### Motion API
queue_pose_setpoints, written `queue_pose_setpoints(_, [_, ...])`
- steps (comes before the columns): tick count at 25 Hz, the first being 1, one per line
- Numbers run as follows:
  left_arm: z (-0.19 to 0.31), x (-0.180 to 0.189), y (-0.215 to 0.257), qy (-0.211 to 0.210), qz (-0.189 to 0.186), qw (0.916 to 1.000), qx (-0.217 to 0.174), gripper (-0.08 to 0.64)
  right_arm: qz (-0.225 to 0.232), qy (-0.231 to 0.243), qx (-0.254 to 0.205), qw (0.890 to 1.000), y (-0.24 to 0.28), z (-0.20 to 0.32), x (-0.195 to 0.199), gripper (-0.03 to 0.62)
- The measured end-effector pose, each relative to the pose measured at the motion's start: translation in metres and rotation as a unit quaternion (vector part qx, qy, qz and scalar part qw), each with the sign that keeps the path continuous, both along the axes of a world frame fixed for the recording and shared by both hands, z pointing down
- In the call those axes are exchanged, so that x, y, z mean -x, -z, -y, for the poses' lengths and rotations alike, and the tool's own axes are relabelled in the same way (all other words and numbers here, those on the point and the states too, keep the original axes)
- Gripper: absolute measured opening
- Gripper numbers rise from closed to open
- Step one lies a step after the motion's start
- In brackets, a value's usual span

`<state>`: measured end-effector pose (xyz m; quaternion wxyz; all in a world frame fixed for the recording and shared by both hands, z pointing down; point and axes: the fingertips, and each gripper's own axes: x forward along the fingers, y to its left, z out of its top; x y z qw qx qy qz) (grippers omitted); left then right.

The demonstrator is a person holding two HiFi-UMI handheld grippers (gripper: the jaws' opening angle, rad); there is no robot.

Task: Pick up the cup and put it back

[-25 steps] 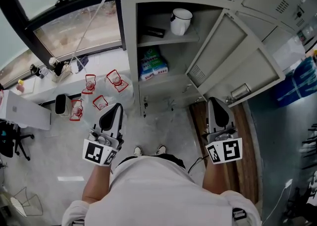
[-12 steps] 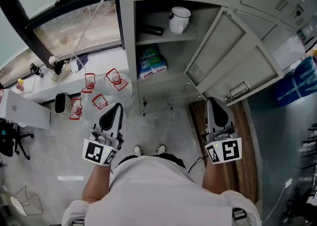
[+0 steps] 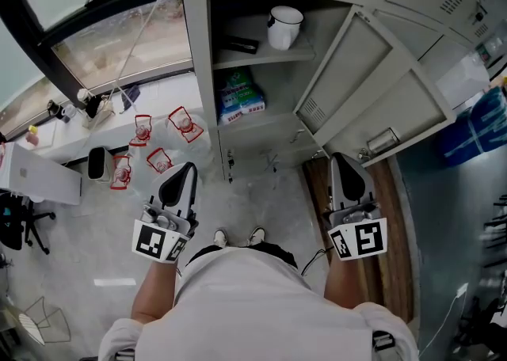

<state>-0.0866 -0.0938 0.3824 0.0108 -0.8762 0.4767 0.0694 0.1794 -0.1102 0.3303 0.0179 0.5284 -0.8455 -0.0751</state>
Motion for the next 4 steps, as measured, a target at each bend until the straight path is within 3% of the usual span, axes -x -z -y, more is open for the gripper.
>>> queue_pose_setpoints(4, [0.0023, -0.0017, 0.0002, 0.001, 0.001, 1.0, 0.0, 0.02, 0.0, 0.002, 0.0, 1.0, -0.0002, 0.0029, -0.0012, 0.017])
